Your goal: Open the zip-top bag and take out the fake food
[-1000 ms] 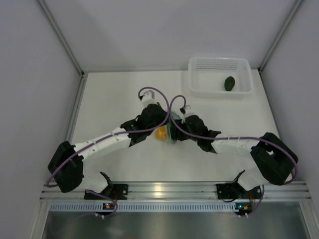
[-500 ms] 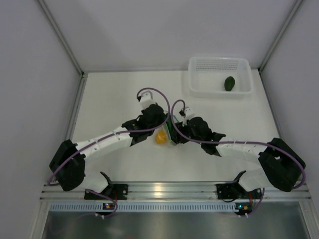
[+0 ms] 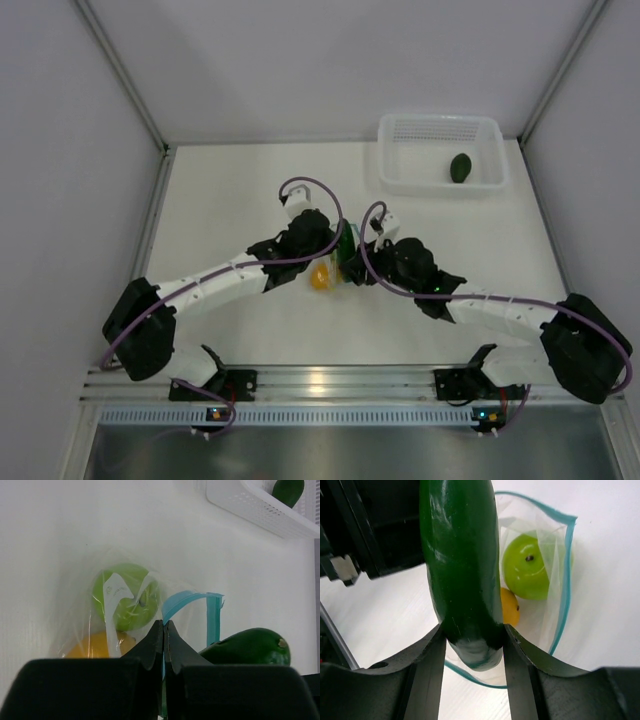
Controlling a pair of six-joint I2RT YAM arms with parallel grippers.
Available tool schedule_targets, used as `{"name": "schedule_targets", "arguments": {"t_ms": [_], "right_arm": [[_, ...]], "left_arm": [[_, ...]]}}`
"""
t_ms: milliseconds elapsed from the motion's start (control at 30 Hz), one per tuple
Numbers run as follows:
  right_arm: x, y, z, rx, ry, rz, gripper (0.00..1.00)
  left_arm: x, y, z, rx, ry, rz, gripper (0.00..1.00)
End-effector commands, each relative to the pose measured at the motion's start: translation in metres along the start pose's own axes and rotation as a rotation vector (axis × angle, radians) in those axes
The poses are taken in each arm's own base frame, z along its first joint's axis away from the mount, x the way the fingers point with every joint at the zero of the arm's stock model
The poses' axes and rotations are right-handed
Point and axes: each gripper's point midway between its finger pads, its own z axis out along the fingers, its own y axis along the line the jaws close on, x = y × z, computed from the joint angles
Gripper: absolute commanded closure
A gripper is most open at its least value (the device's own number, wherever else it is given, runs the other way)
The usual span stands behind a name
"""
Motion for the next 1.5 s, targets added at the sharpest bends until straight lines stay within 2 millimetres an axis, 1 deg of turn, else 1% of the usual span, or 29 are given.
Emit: {"name": "schedule_targets", "arguments": {"t_ms": [0, 100, 367, 400, 500, 533, 600, 633, 700, 733, 767, 800, 833, 867, 900, 967, 1000, 1033, 1067, 1100, 1133, 1167, 1200, 1233, 1267, 1333, 1367, 1433, 1467], "right_arm": [[-0.049, 0.023, -0.005, -0.056, -0.188, 0.004, 1.00], [-0.069, 0.018, -0.009, -0.011, -0.256, 0.025, 1.00], [-0.118, 0.026, -0.020, 0.024, -0.328, 0.020, 1.00], [-0.120, 0.022, -0.022, 0.045, -0.318, 0.020, 1.00], [-0.147, 0.011, -0.033, 0.095, -0.372, 0.020, 1.00], [-0.164, 0.001, -0.039, 0.126, -0.403, 0.017, 1.00], [-0.180, -0.012, -0.043, 0.157, -0.414, 0.020, 1.00], [-0.204, -0.033, -0.051, 0.203, -0.452, 0.030, 0.99], [-0.211, -0.065, -0.042, 0.268, -0.414, 0.048, 1.00], [-0.234, -0.093, -0.051, 0.337, -0.446, 0.052, 0.99], [-0.239, -0.109, -0.049, 0.372, -0.440, 0.054, 1.00], [-0.256, -0.138, -0.046, 0.435, -0.444, 0.060, 0.99], [-0.253, -0.158, -0.042, 0.482, -0.397, 0.065, 0.99], [-0.243, -0.183, -0.025, 0.516, -0.338, 0.082, 0.99], [-0.268, -0.203, -0.032, 0.549, -0.369, 0.086, 0.98], [-0.262, -0.236, -0.022, 0.589, -0.305, 0.119, 0.98], [-0.267, -0.265, -0.015, 0.621, -0.295, 0.137, 0.98], [-0.267, -0.279, -0.010, 0.639, -0.283, 0.139, 0.98], [-0.241, -0.306, 0.005, 0.684, -0.201, 0.165, 0.98], [-0.261, -0.315, 0.005, 0.702, -0.219, 0.138, 0.98], [-0.254, -0.328, 0.009, 0.728, -0.182, 0.145, 0.98], [-0.234, -0.348, 0.020, 0.764, -0.122, 0.152, 0.98], [-0.240, -0.352, 0.020, 0.783, -0.111, 0.137, 0.97], [-0.237, -0.358, 0.022, 0.796, -0.097, 0.136, 0.96], [-0.221, -0.367, 0.027, 0.816, -0.051, 0.146, 0.95], [-0.224, -0.373, 0.028, 0.825, -0.047, 0.149, 0.91], [-0.222, -0.376, 0.030, 0.830, -0.035, 0.151, 0.68], [-0.224, -0.374, 0.028, 0.838, -0.030, 0.149, 0.49], [-0.229, -0.374, 0.024, 0.850, -0.038, 0.144, 0.35]], "left_arm": [[-0.006, -0.015, -0.007, 0.059, 0.007, -0.044, 1.00], [-0.005, -0.012, -0.010, 0.055, 0.003, -0.049, 1.00], [-0.006, 0.005, -0.011, 0.017, -0.020, -0.045, 1.00], [-0.007, 0.005, -0.011, 0.017, -0.022, -0.048, 1.00], [-0.005, 0.009, -0.010, 0.008, -0.018, -0.047, 1.00], [-0.006, 0.010, -0.011, 0.009, -0.018, -0.048, 1.00], [-0.007, 0.013, -0.012, 0.005, -0.021, -0.047, 1.00], [-0.009, 0.013, -0.014, 0.011, -0.025, -0.050, 1.00], [-0.011, 0.015, -0.016, 0.011, -0.032, -0.057, 1.00], [-0.013, 0.016, -0.020, 0.017, -0.036, -0.060, 1.00], [-0.014, 0.016, -0.020, 0.021, -0.036, -0.062, 1.00], [-0.017, 0.015, -0.023, 0.029, -0.041, -0.065, 1.00], [-0.018, 0.015, -0.025, 0.032, -0.041, -0.064, 1.00], [-0.019, 0.014, -0.026, 0.040, -0.041, -0.067, 1.00], [-0.023, 0.013, -0.031, 0.052, -0.049, -0.071, 1.00], [-0.022, 0.014, -0.034, 0.059, -0.044, -0.070, 1.00], [-0.023, 0.012, -0.038, 0.077, -0.040, -0.075, 1.00], [-0.022, 0.013, -0.039, 0.083, -0.032, -0.076, 1.00], [-0.023, 0.014, -0.040, 0.087, -0.029, -0.077, 1.00], [-0.024, 0.013, -0.043, 0.100, -0.021, -0.077, 1.00], [-0.027, 0.014, -0.044, 0.104, -0.024, -0.071, 1.00], [-0.028, 0.013, -0.047, 0.109, -0.024, -0.066, 1.00], [-0.029, 0.013, -0.050, 0.119, -0.019, -0.052, 1.00], [-0.029, 0.012, -0.051, 0.127, -0.014, -0.041, 1.00], [-0.030, 0.009, -0.053, 0.137, -0.009, -0.033, 1.00], [-0.029, 0.008, -0.055, 0.156, 0.013, -0.020, 1.00], [-0.030, 0.007, -0.057, 0.171, 0.022, -0.024, 1.00], [-0.031, 0.007, -0.058, 0.180, 0.028, -0.027, 1.00], [-0.032, 0.007, -0.059, 0.184, 0.029, -0.027, 1.00]]}}
